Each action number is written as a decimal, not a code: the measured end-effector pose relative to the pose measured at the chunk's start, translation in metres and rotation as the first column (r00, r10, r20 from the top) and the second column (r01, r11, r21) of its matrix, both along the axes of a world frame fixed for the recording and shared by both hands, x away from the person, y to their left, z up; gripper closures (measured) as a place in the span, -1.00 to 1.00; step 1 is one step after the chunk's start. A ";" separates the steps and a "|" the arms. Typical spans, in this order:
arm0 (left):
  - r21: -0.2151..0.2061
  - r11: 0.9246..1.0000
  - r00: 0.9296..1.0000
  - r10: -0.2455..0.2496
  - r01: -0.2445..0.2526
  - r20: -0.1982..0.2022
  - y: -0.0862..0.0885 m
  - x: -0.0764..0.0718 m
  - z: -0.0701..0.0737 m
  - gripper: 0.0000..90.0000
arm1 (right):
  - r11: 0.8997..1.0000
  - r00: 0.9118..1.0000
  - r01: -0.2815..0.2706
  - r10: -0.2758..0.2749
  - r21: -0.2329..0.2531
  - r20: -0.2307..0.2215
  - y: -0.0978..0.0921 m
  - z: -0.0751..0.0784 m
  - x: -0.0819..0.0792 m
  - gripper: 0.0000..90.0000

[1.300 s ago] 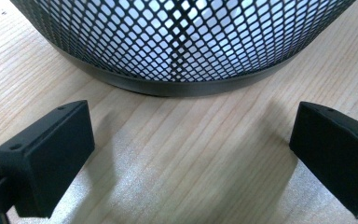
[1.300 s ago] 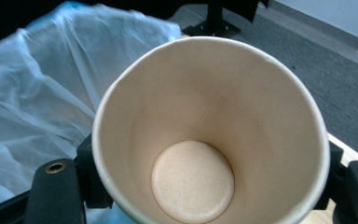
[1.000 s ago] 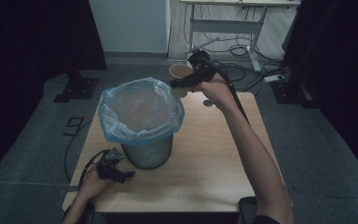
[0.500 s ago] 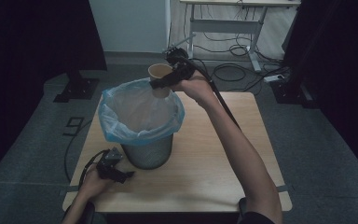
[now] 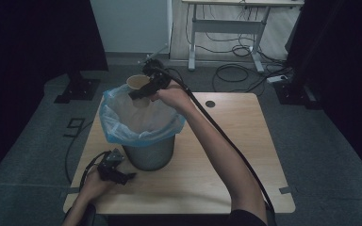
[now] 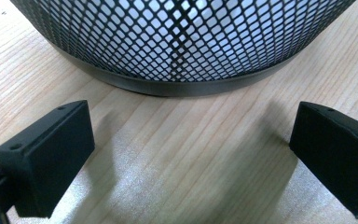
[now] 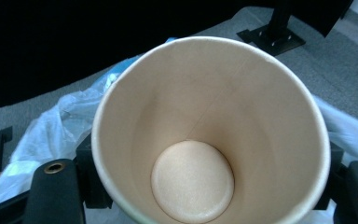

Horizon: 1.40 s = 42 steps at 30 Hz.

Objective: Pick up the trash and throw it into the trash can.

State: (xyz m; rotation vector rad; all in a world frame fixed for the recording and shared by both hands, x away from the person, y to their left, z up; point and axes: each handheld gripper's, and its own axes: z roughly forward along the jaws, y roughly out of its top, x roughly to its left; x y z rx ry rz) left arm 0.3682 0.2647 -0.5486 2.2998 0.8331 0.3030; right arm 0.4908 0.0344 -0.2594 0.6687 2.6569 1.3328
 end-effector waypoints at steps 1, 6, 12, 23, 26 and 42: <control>0.000 1.000 1.000 -0.001 0.001 0.000 0.000 0.000 0.000 -1.00 | 1.000 1.000 0.000 0.000 0.000 0.000 0.000 0.000 0.000 -0.45; 0.001 1.000 1.000 -0.005 0.005 0.000 -0.001 0.000 0.000 -1.00 | 0.999 0.999 -0.032 0.031 -0.022 -0.018 0.021 -0.020 0.002 -0.45; 0.000 1.000 1.000 -0.007 0.007 -0.001 -0.001 0.001 0.000 -1.00 | 0.996 0.998 -0.059 0.057 -0.064 -0.021 0.037 -0.039 0.003 -0.46; 0.000 1.000 1.000 -0.010 0.010 0.000 -0.001 0.001 0.000 -1.00 | 0.990 0.999 -0.045 0.045 -0.130 -0.002 0.053 -0.062 0.002 -1.00; -0.001 1.000 1.000 -0.012 0.012 0.000 -0.001 0.001 0.000 -1.00 | 0.993 0.999 -0.040 0.041 -0.115 0.004 0.048 -0.056 0.002 -1.00; 0.000 1.000 1.000 -0.012 0.012 0.000 -0.002 0.001 0.000 -1.00 | 0.995 0.999 0.005 0.000 -0.103 0.053 0.010 -0.022 -0.012 -1.00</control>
